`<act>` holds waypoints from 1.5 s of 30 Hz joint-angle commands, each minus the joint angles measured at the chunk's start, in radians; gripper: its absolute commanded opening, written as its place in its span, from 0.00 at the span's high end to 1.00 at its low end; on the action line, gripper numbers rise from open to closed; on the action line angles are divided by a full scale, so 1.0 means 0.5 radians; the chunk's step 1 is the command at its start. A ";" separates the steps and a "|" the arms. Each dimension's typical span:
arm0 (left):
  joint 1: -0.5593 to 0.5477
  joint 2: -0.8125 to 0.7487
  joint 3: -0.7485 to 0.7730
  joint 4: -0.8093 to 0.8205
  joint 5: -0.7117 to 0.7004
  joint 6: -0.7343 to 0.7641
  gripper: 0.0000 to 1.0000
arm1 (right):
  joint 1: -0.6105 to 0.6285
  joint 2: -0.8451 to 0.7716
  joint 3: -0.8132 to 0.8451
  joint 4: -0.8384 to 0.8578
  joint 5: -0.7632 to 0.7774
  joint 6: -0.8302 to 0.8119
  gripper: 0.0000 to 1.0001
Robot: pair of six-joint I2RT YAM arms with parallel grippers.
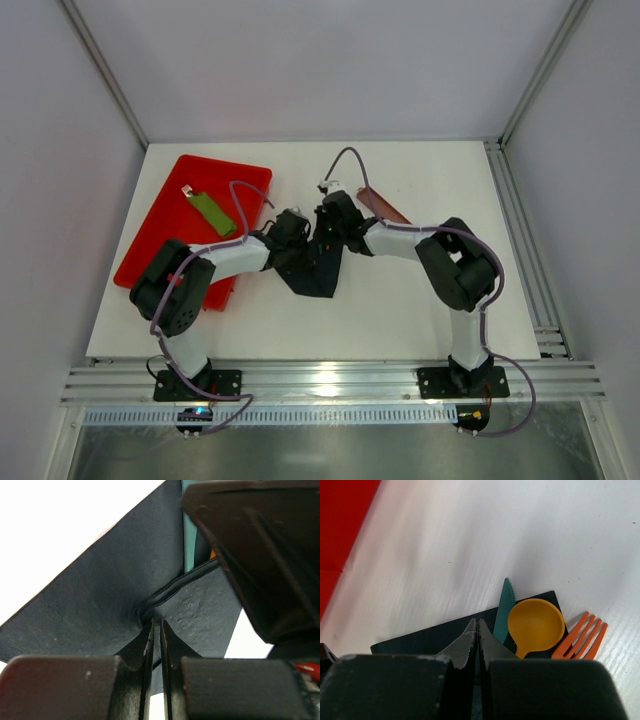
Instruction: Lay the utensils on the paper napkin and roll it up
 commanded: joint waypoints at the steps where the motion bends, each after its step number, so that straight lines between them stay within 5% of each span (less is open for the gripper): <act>1: 0.007 0.035 -0.061 -0.085 -0.075 0.008 0.92 | 0.032 0.068 0.097 -0.034 -0.010 -0.082 0.96; 12: 0.007 0.044 -0.067 -0.156 -0.133 -0.029 0.93 | 0.041 0.013 0.042 -0.181 0.220 -0.183 0.96; 45: 0.007 0.136 -0.051 -0.226 -0.161 -0.112 0.97 | 0.051 -0.085 -0.019 -0.328 0.091 -0.370 0.96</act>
